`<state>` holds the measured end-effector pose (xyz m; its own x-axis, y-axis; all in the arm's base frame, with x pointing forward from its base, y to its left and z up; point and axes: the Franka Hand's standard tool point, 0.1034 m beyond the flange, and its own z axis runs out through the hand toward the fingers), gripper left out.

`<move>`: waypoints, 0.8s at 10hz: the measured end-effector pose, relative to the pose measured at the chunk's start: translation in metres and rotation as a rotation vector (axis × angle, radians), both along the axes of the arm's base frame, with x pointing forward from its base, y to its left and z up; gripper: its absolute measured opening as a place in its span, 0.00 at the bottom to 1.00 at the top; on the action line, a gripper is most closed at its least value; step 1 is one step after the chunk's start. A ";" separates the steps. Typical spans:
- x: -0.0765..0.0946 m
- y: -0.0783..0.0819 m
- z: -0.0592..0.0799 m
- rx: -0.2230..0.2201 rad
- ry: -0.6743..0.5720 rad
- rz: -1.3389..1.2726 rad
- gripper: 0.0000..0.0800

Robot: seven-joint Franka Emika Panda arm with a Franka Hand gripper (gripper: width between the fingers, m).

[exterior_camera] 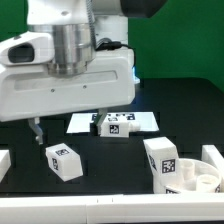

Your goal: Assemble stool

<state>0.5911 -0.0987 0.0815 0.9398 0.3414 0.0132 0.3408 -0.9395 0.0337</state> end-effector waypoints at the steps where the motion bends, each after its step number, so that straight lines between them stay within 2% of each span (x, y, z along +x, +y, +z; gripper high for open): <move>1: 0.001 0.000 0.000 -0.002 -0.001 0.000 0.81; 2: -0.001 0.001 -0.001 0.000 0.015 -0.012 0.81; 4: -0.016 0.005 -0.010 -0.005 0.231 -0.121 0.81; 6: -0.015 0.008 -0.014 -0.051 0.437 -0.200 0.81; 8: -0.022 0.012 -0.017 -0.067 0.578 -0.196 0.81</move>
Offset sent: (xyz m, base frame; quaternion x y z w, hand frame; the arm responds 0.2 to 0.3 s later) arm -0.0094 -0.0184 -0.0278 0.0964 -0.2279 0.1900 0.9501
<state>0.5693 -0.0867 0.0649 0.8337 0.1435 -0.5332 0.1422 -0.9889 -0.0437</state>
